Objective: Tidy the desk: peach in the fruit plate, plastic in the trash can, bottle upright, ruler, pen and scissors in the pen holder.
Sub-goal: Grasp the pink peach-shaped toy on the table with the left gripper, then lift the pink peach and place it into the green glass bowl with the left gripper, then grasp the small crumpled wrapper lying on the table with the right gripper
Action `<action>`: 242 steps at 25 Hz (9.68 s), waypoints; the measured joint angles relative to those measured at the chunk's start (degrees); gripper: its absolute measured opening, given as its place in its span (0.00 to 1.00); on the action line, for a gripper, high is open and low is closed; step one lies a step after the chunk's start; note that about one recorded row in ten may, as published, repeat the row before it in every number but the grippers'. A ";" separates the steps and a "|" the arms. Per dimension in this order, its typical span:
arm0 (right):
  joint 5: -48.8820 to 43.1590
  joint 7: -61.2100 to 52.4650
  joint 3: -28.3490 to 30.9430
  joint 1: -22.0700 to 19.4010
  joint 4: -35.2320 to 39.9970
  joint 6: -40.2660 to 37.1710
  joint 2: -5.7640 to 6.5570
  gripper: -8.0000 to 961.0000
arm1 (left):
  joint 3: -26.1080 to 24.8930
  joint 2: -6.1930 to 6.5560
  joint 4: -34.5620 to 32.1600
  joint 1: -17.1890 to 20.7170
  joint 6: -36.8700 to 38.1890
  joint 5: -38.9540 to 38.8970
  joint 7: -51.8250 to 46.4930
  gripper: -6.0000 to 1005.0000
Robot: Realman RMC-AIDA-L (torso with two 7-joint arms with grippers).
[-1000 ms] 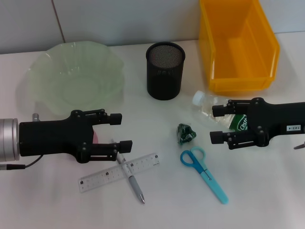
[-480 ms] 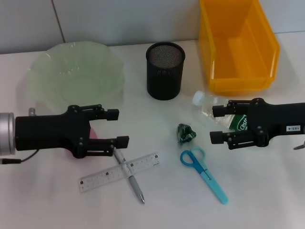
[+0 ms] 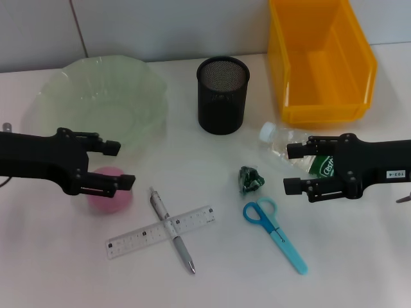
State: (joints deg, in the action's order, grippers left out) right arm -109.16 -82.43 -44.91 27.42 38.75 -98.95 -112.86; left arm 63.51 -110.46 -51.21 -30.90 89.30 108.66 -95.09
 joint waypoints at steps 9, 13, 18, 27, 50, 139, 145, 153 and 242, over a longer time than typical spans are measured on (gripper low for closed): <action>0.04 -0.01 0.09 -0.01 0.01 -0.02 0.01 0.85 | -0.38 -2.39 -6.47 -3.75 0.31 17.18 -7.94 0.78; 0.13 -0.01 0.09 0.03 0.01 -0.01 0.01 0.85 | -0.70 -5.44 -9.40 -5.34 0.34 26.23 -9.50 0.77; 0.21 -0.01 0.09 0.08 0.01 -0.02 0.01 0.85 | -1.06 -6.71 -11.44 -5.09 -0.35 29.35 -9.62 0.77; 0.14 -0.05 0.09 0.46 0.01 -0.01 0.01 0.85 | -1.42 -7.77 -11.50 -5.38 -3.44 33.53 -9.61 0.77; 0.00 -0.54 0.09 0.47 0.01 -0.01 -0.08 0.84 | -0.05 -8.09 -6.44 -5.86 -7.88 33.48 -8.46 0.76; 0.10 -0.47 0.18 0.75 0.56 0.87 0.22 0.80 | -8.88 -7.28 11.04 -5.27 -27.11 -11.46 5.29 0.83; 0.03 -0.66 0.18 0.88 1.08 0.86 0.44 0.80 | -12.95 -6.52 11.18 -4.68 -13.25 -11.63 3.61 0.83; 0.14 -1.34 0.39 0.64 1.94 0.87 1.06 0.80 | -12.75 -5.49 15.19 -2.49 5.05 -8.43 6.70 0.83; -37.59 -38.50 -28.74 27.19 2.46 24.46 -6.41 0.73 | -12.79 -6.60 19.34 2.06 0.96 -2.92 18.81 0.83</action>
State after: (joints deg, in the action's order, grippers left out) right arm -146.75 -120.93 -73.66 54.61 41.21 -74.50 -119.27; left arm 50.71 -117.06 -31.88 -28.85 90.26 105.74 -76.28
